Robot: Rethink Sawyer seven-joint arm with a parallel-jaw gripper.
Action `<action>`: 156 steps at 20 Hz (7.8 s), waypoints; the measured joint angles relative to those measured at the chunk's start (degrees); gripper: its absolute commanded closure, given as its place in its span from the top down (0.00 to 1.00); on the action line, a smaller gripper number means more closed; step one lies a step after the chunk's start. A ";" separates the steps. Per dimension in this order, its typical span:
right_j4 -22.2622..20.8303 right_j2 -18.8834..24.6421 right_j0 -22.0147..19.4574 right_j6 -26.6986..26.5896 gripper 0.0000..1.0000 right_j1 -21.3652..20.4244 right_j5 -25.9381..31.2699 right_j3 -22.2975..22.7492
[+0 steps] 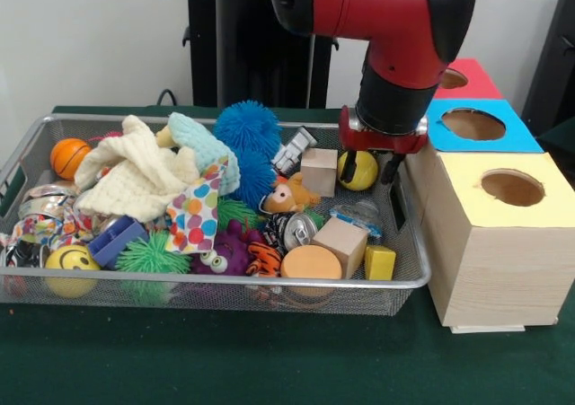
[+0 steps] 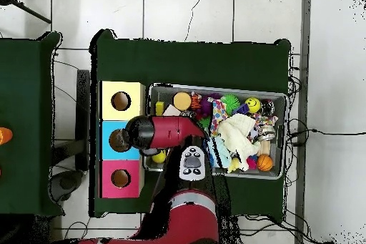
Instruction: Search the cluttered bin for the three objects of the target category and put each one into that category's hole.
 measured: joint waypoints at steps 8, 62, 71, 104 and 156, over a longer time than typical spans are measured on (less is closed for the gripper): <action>0.01 1.15 -2.46 0.00 1.00 4.79 0.05 -4.25; -1.67 3.36 -5.69 0.01 1.00 1.62 2.43 -7.60; -1.66 3.51 -4.58 0.01 1.00 1.15 2.42 -5.96; -1.62 3.65 -8.49 0.00 1.00 2.50 -1.39 -0.56; -0.04 0.33 -4.46 0.00 0.00 0.84 -7.42 2.35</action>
